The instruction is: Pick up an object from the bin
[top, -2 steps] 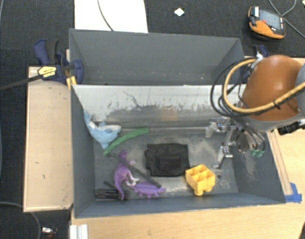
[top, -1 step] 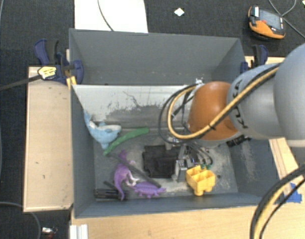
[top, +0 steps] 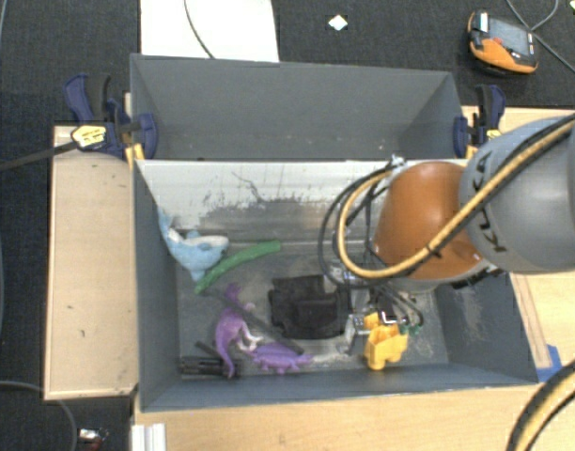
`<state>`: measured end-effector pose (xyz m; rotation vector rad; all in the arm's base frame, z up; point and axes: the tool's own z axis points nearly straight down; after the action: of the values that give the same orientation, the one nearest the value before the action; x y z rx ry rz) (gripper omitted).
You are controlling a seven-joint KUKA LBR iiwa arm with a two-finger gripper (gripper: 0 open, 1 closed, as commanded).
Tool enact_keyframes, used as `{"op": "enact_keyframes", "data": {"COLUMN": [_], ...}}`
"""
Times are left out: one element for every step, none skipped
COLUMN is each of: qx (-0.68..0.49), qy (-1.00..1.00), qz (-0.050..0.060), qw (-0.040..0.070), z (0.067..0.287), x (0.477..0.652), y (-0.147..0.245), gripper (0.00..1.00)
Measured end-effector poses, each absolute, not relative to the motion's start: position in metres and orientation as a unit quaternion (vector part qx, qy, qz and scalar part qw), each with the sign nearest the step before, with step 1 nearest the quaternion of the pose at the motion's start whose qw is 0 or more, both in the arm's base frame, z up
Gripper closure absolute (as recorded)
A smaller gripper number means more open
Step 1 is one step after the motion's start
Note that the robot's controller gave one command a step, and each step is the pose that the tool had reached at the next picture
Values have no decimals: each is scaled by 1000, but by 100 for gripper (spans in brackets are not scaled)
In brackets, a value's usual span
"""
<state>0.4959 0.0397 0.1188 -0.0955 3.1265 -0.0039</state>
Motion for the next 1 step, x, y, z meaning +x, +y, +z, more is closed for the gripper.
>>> {"op": "enact_keyframes", "data": {"qx": [-30], "qy": [1000], "qz": [1], "qw": [4], "z": [80], "x": [527], "y": [41], "gripper": [0]}}
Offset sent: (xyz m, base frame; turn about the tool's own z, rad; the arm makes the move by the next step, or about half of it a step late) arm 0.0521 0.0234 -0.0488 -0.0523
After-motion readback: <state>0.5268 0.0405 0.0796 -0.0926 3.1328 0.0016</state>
